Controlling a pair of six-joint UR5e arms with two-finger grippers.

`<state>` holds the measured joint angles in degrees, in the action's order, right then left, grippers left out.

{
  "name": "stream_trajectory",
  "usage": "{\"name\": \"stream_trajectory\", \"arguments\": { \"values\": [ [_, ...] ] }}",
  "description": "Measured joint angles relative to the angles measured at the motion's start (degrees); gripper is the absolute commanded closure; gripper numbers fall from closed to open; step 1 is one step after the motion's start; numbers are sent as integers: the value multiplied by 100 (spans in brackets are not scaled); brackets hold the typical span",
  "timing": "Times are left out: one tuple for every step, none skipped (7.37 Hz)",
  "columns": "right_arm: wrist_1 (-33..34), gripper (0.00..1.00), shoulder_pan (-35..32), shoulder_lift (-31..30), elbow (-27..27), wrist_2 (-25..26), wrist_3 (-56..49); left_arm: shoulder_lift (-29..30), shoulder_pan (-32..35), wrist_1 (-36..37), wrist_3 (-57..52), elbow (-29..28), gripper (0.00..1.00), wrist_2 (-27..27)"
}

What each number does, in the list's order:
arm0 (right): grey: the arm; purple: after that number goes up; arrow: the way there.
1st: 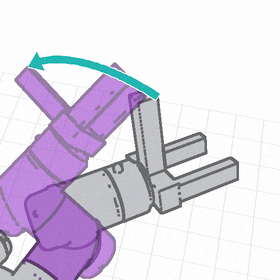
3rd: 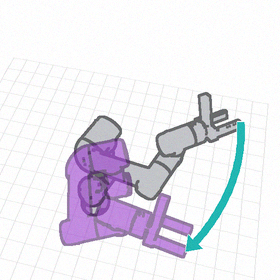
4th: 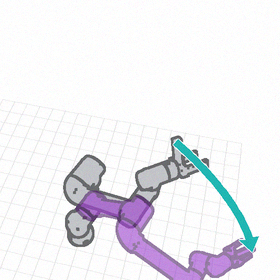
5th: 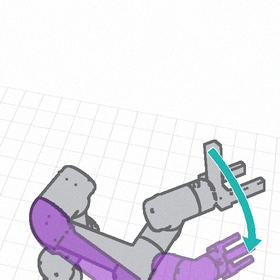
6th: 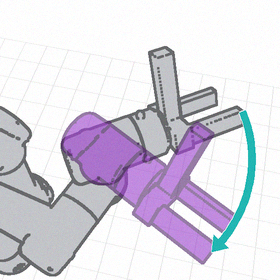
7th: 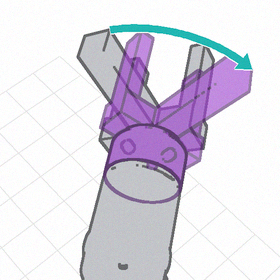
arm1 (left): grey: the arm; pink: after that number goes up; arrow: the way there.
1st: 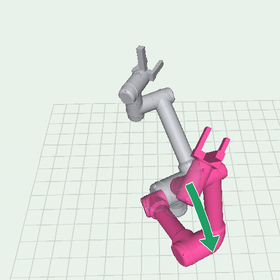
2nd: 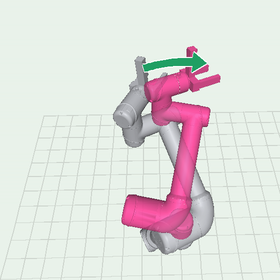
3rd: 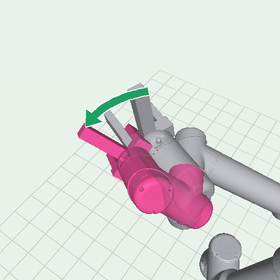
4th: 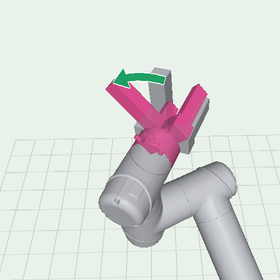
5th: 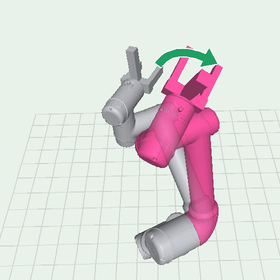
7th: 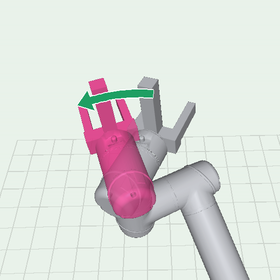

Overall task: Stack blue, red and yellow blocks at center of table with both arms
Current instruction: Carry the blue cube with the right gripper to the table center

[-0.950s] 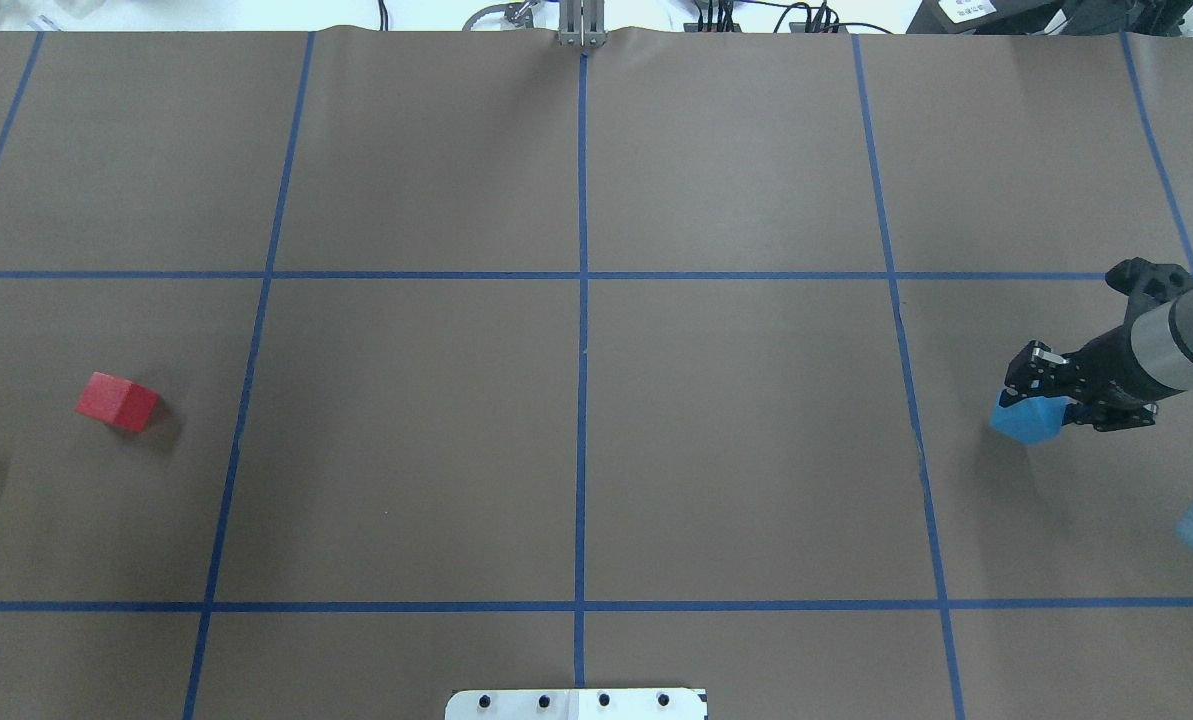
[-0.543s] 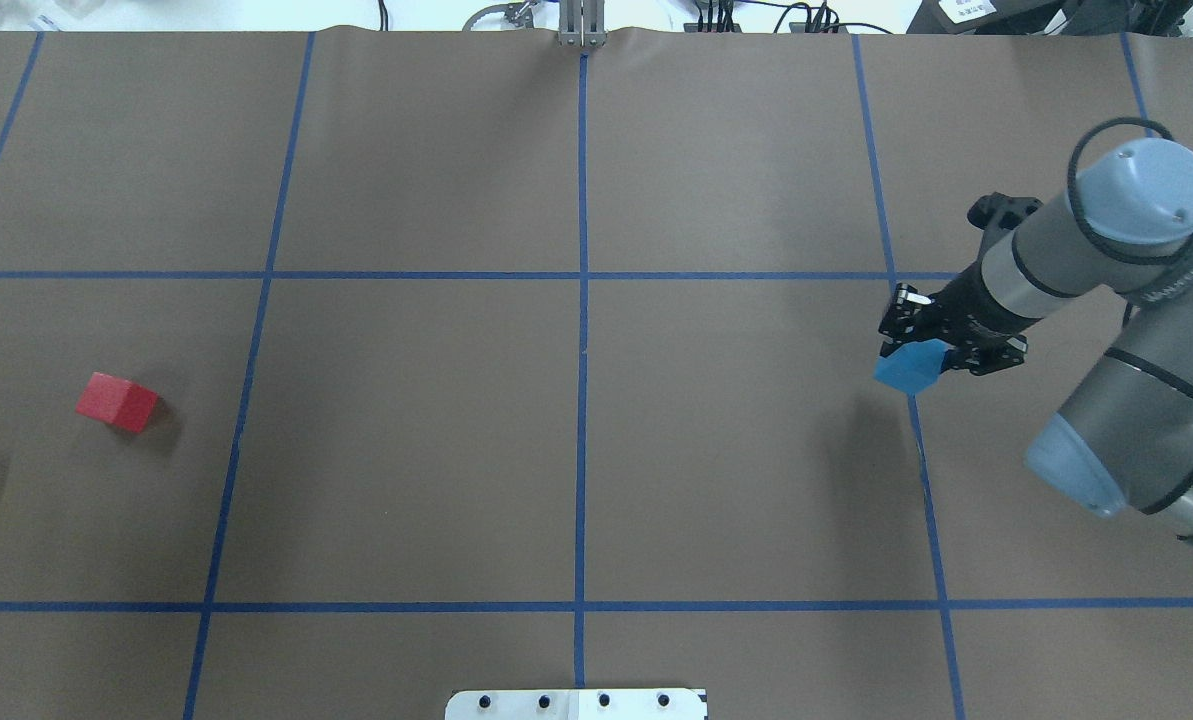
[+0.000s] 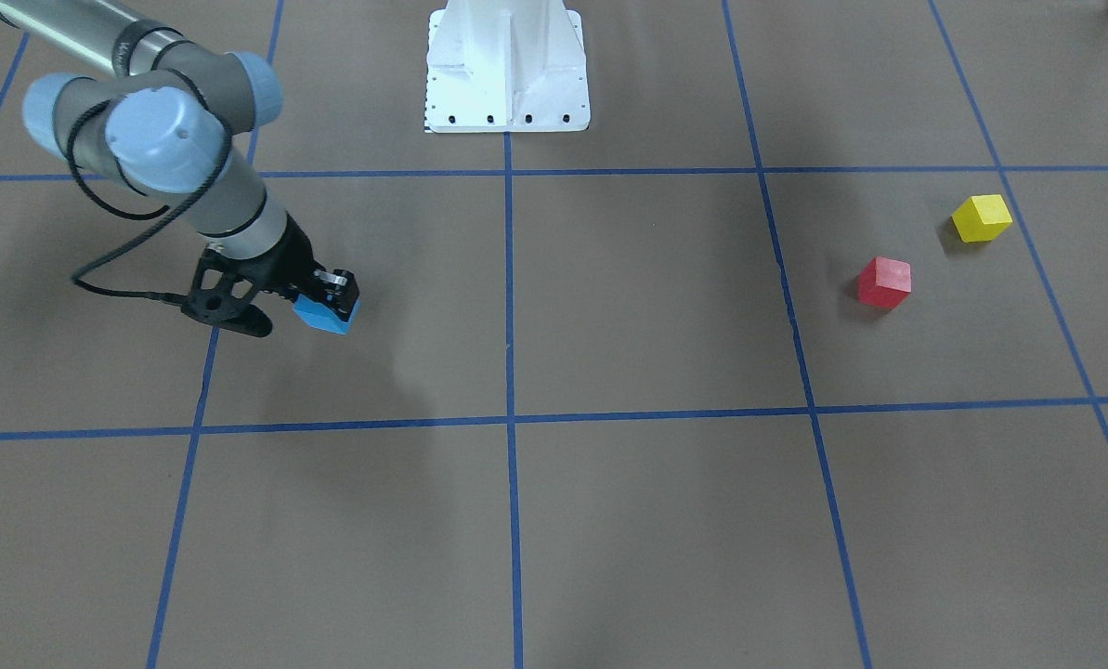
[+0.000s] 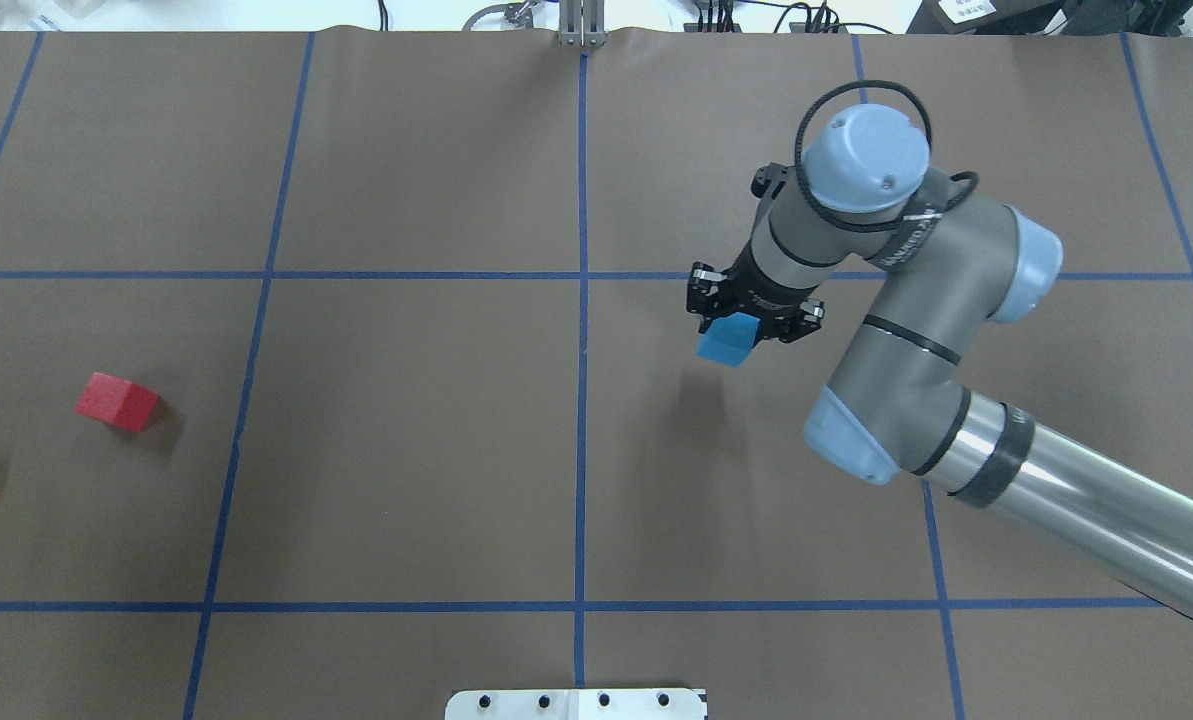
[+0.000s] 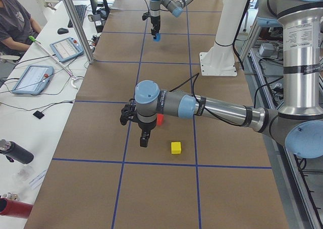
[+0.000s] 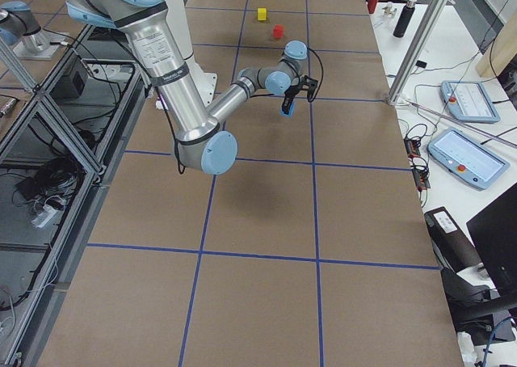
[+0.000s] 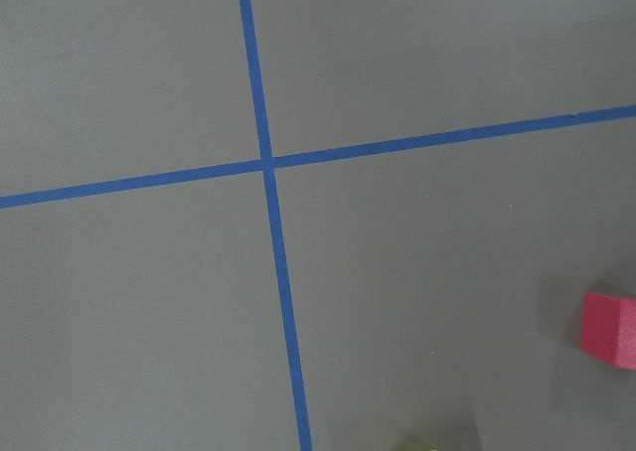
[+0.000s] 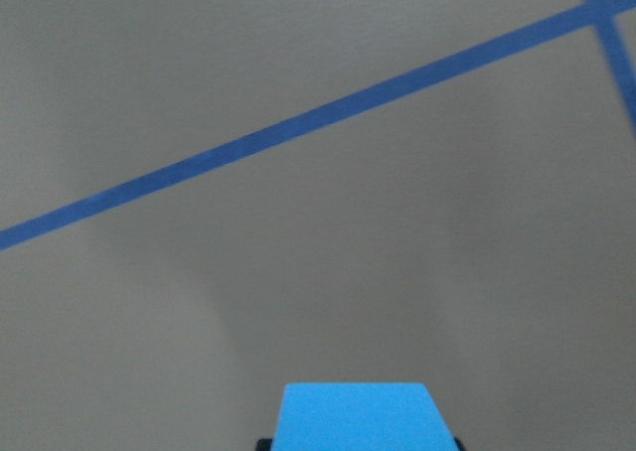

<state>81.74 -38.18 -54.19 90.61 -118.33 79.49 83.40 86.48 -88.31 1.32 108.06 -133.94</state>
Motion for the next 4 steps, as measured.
{"name": "stream_trajectory", "arguments": {
  "values": [
    [-4,100,171,459,-447,189,-128,-1,0,2,0,-12,0,0],
    [-7,100,316,716,-702,331,-333,-4,0,0,2,-29,0,0],
    [-8,100,417,863,-828,436,-452,-5,0,-3,15,-38,0,0],
    [-11,100,485,976,-954,485,-489,-3,0,-7,71,-37,0,0]
  ]
}}
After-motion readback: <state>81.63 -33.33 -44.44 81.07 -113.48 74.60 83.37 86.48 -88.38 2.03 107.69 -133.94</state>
